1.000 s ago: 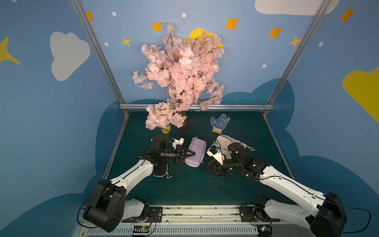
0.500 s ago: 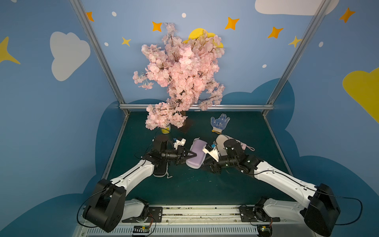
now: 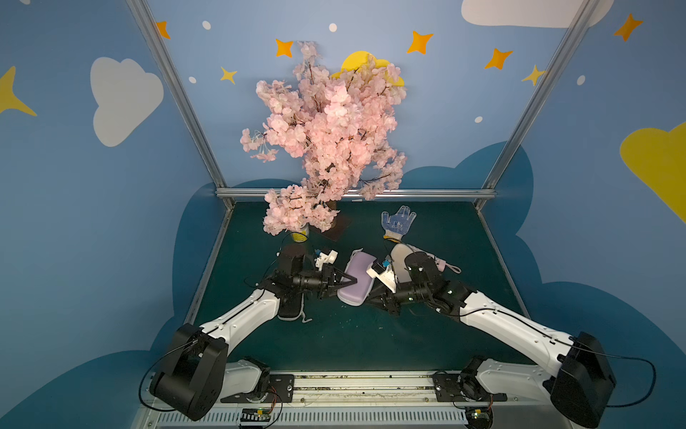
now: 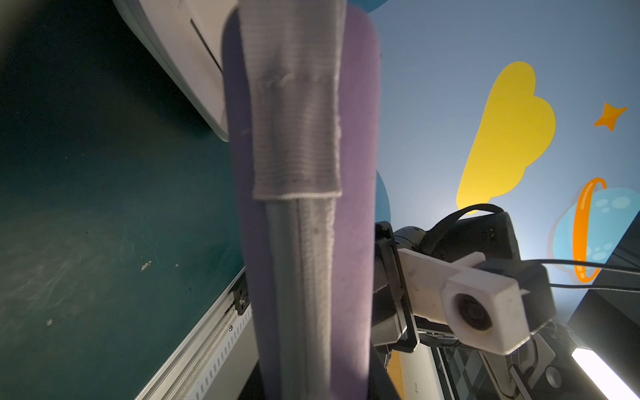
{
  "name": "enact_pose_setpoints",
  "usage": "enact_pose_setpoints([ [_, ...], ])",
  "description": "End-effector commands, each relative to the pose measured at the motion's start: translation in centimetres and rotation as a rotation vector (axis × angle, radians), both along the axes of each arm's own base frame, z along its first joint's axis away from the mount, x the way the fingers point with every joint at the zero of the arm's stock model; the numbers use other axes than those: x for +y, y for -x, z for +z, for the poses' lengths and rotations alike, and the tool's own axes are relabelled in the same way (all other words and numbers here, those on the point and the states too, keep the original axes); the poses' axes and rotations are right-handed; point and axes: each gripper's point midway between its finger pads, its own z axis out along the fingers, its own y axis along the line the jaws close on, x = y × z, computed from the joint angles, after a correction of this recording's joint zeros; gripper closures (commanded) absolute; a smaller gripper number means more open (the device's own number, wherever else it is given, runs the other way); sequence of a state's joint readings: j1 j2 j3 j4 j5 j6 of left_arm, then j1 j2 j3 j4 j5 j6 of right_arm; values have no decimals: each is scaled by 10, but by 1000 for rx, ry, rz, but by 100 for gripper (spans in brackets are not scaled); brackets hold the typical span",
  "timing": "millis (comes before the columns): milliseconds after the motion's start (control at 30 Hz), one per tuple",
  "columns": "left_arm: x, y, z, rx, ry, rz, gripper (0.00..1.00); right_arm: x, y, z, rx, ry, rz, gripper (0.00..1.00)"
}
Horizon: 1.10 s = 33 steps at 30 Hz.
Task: Put umbrellas into zippered umbrella sleeves
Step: Zip the zipper on the umbrella sleeve.
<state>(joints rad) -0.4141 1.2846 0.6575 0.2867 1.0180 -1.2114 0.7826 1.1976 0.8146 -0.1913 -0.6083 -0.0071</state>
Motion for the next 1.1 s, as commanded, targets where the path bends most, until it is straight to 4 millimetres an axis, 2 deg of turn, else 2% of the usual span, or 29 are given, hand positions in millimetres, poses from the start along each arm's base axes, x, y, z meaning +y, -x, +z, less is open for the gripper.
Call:
enact_pose_setpoints([
  [0,-8,7,15,-76,36,-63,97,7,-12,32,-79,-52,-29,91],
  [100,-7,11,11,-70,28,-76,97,-7,-28,25,-117,29,-144,99],
  [233,-5,17,9,-77,34,-99,97,-32,-51,10,-233,138,-253,100],
  [333,-5,20,11,-88,42,-118,97,-48,-70,2,-235,200,-327,100],
  [433,-8,26,13,-101,56,-151,97,-57,-91,7,-246,218,-389,100],
  [500,-8,27,12,-105,51,-153,97,-55,-95,12,-262,211,-380,100],
  [567,-8,29,14,-110,56,-163,97,-57,-100,10,-267,229,-390,100],
  [633,-8,34,14,-118,60,-176,97,-67,-110,2,-277,289,-433,100],
  [733,-11,44,13,-131,67,-221,97,-80,-127,4,-344,343,-479,100],
  [867,-22,64,12,-163,79,-330,97,-81,-140,16,-456,351,-430,100],
  [967,-29,80,9,-180,88,-413,97,-74,-135,20,-554,377,-280,100],
  [1067,-31,85,1,-156,86,-446,97,-70,-134,31,-643,375,-203,100],
])
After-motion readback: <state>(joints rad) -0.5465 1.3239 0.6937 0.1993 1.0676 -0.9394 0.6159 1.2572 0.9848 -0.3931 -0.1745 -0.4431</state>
